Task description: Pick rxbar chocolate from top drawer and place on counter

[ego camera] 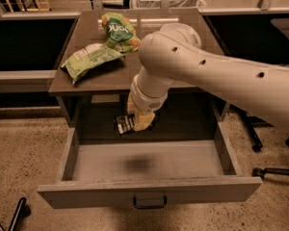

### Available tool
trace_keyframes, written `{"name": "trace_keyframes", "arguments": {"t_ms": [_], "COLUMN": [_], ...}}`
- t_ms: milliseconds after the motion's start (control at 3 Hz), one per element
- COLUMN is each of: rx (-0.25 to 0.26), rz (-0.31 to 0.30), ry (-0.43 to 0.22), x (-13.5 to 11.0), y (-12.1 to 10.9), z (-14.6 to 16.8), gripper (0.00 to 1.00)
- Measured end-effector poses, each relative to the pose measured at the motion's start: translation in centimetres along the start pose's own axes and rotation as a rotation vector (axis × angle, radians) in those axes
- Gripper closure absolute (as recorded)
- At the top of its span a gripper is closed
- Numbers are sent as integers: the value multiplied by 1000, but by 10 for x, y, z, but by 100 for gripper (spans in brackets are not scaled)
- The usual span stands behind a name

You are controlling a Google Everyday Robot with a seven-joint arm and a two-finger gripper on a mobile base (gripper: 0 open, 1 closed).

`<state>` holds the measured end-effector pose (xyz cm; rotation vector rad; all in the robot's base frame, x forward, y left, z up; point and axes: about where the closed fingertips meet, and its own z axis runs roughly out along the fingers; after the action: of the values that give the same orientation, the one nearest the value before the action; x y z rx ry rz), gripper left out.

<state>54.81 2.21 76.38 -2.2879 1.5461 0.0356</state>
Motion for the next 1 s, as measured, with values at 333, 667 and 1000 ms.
{"name": "trace_keyframes", "arguments": {"t_ms": [333, 667, 1000], "rx": [-4, 0, 20], "rz": [14, 35, 72], "ry": [-2, -1, 5], "x": [10, 23, 38], "y": [-13, -33, -58], "z": [-30, -57, -79], "gripper": [100, 100, 100]}}
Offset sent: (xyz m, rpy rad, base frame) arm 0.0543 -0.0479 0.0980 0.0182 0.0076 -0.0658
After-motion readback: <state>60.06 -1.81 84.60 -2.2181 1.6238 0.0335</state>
